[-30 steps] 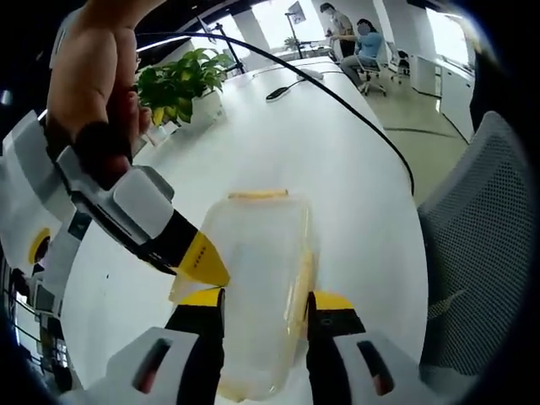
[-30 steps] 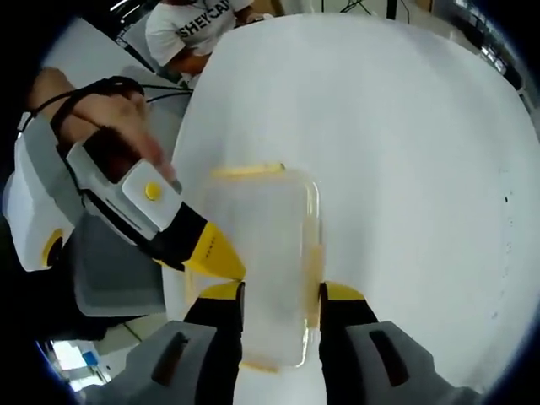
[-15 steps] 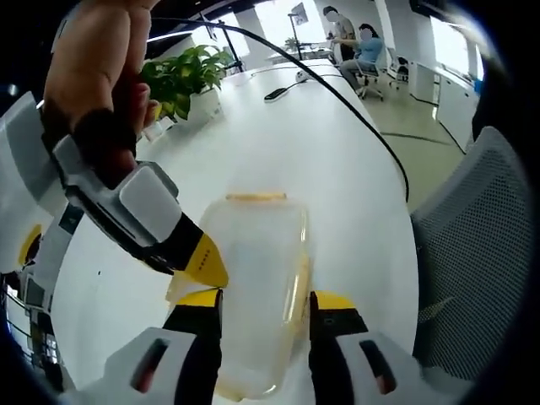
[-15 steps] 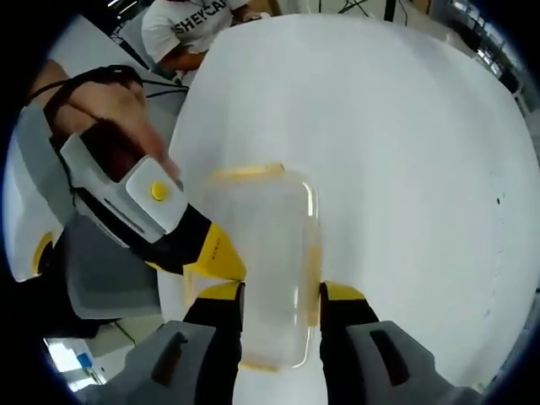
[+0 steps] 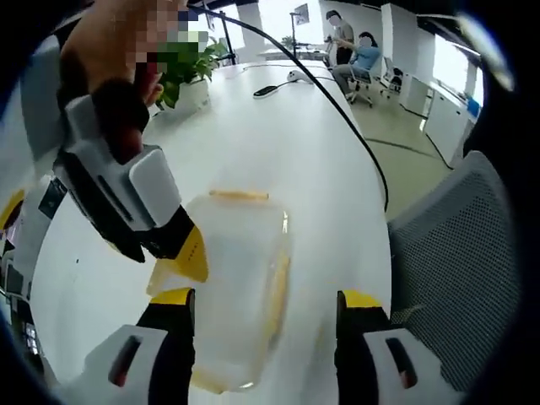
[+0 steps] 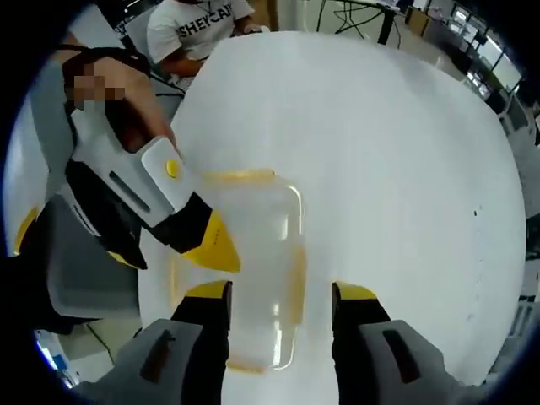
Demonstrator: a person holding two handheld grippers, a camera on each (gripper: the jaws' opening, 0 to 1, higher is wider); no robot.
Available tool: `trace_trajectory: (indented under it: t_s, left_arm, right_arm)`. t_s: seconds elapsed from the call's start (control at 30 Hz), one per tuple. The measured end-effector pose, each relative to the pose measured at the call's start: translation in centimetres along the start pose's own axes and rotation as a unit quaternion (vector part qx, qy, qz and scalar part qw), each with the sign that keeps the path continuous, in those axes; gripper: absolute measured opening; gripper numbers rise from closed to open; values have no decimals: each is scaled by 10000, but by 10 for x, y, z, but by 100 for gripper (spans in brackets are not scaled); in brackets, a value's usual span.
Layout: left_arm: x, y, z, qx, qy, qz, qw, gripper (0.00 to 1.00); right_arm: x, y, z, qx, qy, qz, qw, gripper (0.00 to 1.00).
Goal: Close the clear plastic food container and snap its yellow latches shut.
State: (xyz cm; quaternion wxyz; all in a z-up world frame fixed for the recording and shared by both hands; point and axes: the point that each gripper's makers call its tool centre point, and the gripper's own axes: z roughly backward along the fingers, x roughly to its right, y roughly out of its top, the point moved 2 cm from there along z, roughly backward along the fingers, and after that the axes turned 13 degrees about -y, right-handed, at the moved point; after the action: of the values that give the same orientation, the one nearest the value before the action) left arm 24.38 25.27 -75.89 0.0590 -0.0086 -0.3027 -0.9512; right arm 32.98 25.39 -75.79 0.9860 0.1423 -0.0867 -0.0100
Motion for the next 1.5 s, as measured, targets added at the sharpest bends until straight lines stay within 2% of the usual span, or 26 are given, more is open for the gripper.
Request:
trace_trajectory:
  t_s: [0.07,0.13,0.23,0.33,0.4,0.57,0.73,0.97,1.23,1.33,1.5]
  left_arm:
    - [2,-1,0,16,-40,48,10000,80]
    - [4,-1,-2,-34,-74,41,10000,85]
    - [7,-4,-5,-111,-92,72,9999,99]
    - [8,-6,-3,-114,-131,295,9994,99]
    - [8,-4,-3,-51,-141,253,9996,99]
    - [5,-7,0,-192,-92,62,9998,99]
    - [2,-12,4,-330,-126,-34,9994,99]
    - [-7,-18,9,-463,-85,-27,9989,99]
    - [-14,-22,9,-653,-105,-103,9978,96]
    - [-19,-22,10,-710,-93,-169,9973,96]
    - [-29,-25,14,-838,-69,-177,9963,93]
  right_arm:
    - [-1,-4,-1,66,-6,-102,9999,60]
    - [-3,-4,2,272,-15,-257,9993,65]
    - [-5,-1,4,610,-77,-425,9972,85]
    - [-3,1,5,791,-298,-343,9958,99]
    - [-7,4,7,900,-282,-289,9951,100]
    - [-13,1,11,949,-324,-254,9946,100]
    - [-23,-16,14,785,-395,6,9961,100]
    - [-36,-32,15,565,-504,86,9971,100]
    - [-44,-33,15,433,-701,139,9965,96]
    - [-47,-41,10,264,-721,266,9967,94]
    - [-50,-50,8,166,-681,364,9969,92]
